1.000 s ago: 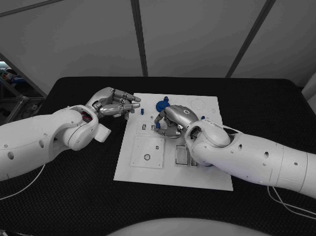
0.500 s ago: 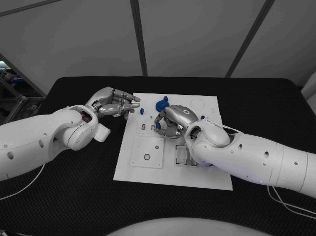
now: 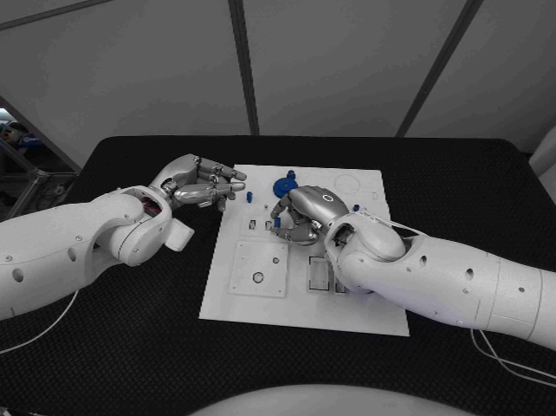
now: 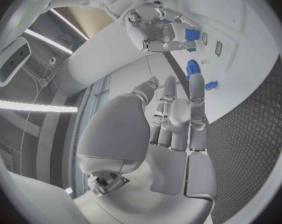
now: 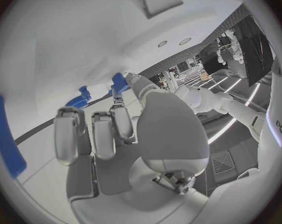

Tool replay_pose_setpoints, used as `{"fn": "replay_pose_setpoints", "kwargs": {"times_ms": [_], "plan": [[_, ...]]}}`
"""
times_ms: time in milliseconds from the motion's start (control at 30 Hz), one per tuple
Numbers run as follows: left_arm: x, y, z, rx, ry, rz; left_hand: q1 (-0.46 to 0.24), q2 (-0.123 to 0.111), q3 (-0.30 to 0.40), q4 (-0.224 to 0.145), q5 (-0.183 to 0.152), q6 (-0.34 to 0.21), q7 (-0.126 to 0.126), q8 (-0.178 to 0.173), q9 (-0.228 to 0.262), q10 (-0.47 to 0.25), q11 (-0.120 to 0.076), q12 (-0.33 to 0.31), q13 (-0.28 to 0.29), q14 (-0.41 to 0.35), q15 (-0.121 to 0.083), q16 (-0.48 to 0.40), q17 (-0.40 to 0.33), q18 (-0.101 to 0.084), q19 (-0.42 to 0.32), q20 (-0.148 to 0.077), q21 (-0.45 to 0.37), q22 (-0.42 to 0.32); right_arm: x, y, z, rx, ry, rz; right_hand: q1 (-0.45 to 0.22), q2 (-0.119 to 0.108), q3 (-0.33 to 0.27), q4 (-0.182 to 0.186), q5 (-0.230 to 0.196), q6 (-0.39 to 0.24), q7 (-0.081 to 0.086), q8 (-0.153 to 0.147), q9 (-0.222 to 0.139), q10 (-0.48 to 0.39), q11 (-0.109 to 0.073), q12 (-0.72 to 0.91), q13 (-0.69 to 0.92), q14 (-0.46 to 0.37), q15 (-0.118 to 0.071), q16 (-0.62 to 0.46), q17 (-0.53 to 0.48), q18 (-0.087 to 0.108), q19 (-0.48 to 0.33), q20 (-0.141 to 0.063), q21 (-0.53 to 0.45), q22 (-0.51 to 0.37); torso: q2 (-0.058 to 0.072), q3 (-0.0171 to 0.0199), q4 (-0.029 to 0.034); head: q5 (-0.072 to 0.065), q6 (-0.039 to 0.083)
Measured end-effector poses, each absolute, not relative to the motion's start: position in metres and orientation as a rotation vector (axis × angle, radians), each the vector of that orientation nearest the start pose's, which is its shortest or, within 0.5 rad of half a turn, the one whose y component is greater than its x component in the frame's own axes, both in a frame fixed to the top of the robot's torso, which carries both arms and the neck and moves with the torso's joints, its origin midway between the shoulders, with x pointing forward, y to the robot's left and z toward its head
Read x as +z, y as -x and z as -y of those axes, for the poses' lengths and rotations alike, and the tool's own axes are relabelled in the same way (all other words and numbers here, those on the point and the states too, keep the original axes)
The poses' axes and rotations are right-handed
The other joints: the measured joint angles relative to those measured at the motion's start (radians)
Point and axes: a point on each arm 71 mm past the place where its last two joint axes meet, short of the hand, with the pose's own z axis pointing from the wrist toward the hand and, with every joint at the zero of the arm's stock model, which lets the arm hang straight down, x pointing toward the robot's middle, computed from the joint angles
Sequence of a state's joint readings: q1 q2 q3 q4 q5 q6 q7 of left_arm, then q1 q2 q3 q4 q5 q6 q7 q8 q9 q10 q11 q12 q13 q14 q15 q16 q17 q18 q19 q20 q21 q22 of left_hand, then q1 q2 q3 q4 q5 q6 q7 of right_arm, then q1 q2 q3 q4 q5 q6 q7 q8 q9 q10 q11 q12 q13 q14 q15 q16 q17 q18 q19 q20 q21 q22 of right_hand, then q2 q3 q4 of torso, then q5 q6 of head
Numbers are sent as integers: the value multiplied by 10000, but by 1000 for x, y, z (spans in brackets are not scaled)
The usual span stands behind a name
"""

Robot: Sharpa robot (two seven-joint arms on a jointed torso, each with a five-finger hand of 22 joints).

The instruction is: Assemble the parts on the task board

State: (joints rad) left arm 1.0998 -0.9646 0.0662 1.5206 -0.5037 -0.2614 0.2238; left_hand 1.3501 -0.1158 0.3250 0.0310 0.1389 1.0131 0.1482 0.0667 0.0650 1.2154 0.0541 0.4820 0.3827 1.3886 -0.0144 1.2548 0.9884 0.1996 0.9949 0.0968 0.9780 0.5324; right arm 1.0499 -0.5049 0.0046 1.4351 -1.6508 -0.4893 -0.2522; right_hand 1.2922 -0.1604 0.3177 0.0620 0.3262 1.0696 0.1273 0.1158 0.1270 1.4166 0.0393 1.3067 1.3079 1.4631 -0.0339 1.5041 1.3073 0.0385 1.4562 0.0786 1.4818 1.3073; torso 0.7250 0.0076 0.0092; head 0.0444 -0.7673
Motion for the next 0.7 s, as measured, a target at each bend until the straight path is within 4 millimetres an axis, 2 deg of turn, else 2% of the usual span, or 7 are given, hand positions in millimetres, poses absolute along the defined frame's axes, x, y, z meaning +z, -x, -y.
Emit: {"fn": "replay_pose_setpoints", "kwargs": {"times_ms": [700], "plan": [[-190, -480, -263, -12499, 7419, -16130, -39, -39, 33, -33, 0, 0, 0, 0, 0, 0, 0, 0, -17, 0, 0, 0, -2, 0, 0, 0, 0, 8, -224, -461, 60, 7641, 1692, -15318, 0, 0, 0, 0, 1, 0, 0, 0, 1, 0, 0, 0, 0, 0, 0, 0, 7, 0, 0, 0, -38, 0, 0, -5, 0, -18, 2]]}}
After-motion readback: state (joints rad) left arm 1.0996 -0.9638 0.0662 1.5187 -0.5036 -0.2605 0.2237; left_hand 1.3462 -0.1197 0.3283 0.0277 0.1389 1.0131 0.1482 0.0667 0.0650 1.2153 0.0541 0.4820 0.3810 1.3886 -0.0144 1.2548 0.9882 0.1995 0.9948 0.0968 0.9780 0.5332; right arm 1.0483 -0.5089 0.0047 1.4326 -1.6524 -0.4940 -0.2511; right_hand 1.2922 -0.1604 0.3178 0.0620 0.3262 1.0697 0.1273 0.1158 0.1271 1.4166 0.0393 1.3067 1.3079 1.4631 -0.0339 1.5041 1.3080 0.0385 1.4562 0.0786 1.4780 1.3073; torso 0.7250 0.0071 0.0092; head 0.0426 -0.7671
